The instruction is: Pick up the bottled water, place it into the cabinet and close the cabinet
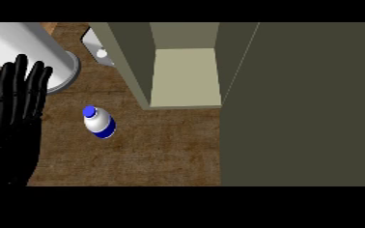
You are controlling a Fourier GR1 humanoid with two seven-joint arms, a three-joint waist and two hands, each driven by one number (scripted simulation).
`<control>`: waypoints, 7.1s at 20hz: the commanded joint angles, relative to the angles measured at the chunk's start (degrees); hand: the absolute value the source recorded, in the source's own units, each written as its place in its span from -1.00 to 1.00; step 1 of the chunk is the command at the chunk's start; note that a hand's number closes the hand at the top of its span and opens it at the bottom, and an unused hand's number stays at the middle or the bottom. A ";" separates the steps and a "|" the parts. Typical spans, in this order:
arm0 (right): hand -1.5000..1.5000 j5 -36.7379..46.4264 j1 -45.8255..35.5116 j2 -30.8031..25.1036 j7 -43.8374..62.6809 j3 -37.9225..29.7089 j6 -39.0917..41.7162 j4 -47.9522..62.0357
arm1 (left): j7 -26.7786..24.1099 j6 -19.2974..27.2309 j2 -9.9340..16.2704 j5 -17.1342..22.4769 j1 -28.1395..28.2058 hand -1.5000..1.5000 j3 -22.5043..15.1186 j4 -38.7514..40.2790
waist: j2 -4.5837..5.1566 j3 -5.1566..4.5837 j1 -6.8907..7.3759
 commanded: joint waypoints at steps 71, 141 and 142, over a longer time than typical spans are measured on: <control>-1.00 -4.72 57.00 -12.29 -16.03 17.88 18.06 -30.65 | -44.90 -19.91 8.04 -2.11 -22.23 1.00 13.69 100.24 | 2.05 0.18 -1.23; -1.00 -10.32 61.64 -15.08 -29.97 8.37 22.50 -23.32 | -21.61 44.30 -6.14 22.32 -63.22 -1.00 -19.79 110.89 | 2.84 0.43 -2.95; -1.00 -11.67 62.82 -15.68 -30.59 7.59 23.42 -23.90 | -22.61 45.22 -4.35 22.31 -62.64 -1.00 -19.43 111.38 | 3.00 0.43 -3.34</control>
